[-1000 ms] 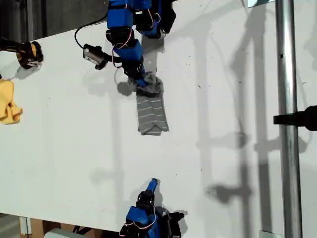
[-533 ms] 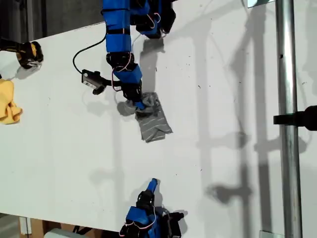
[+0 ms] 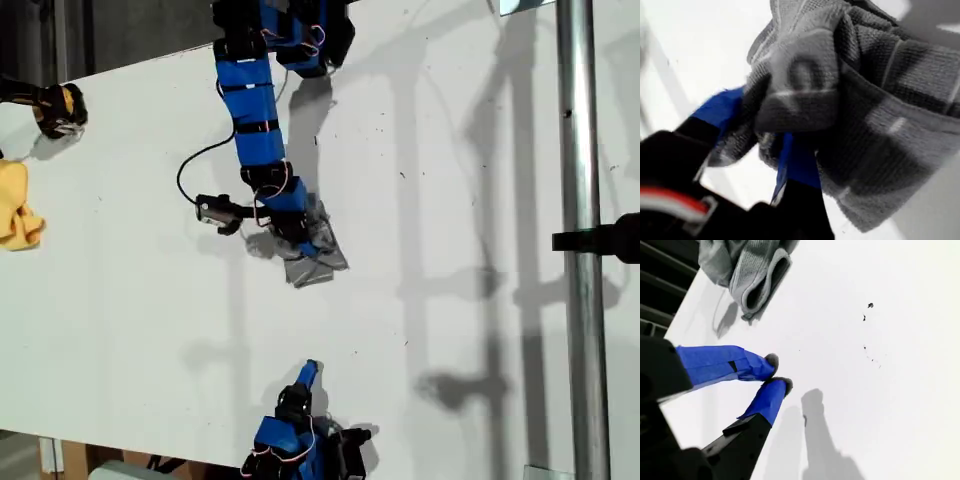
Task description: Grasp corners of a towel and fold twice.
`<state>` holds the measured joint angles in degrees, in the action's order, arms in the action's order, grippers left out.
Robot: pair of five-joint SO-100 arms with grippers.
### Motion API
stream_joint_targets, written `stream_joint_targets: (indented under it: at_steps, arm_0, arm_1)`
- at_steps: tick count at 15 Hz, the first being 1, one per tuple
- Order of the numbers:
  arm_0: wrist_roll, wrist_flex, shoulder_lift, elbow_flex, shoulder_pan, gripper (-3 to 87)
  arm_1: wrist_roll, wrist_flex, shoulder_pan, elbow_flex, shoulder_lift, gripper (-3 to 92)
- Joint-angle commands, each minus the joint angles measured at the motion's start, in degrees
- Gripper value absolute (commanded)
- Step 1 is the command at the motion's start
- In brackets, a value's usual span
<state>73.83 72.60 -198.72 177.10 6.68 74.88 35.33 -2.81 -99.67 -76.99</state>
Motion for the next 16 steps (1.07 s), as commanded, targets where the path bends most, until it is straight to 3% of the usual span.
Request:
stream_joint_targets:
  at_steps: [1, 5, 10, 12, 13, 14, 15, 16]
  arm_0:
    - [0.18, 0.18, -0.53, -0.26, 0.26, 4.9]
    - [0.18, 0.18, -0.53, -0.26, 0.35, 4.9]
    - [0.35, 0.18, -0.53, -0.26, 0.00, 4.9]
    - [0.70, 0.18, -0.53, -0.26, -0.09, 4.9]
    - [1.14, 0.18, -0.53, -0.26, -0.26, 5.1]
    - [1.93, 0.26, -0.53, -0.26, -0.26, 5.2]
    - [2.90, -0.53, -0.53, -0.18, -0.70, 3.7]
    - [3.69, -1.32, -0.53, -0.18, -0.88, 1.7]
  arm_1:
    - [-0.70, 2.29, 0.35, 6.59, -0.44, 25.9]
    - [-5.01, 7.29, -0.26, 13.97, -2.99, 24.7]
    - [-8.96, 10.81, -4.04, 15.47, -15.82, 50.5]
    - [-9.14, 10.81, -6.59, 7.65, -24.26, 51.3]
    - [-8.61, 10.20, -7.56, 1.32, -29.27, 46.9]
    - [-8.35, 8.26, -8.44, -6.94, -36.04, 31.0]
    - [-5.71, 7.03, -9.32, -16.08, -44.47, 5.7]
    - [-4.57, 7.56, -10.11, -24.96, -53.70, -0.1]
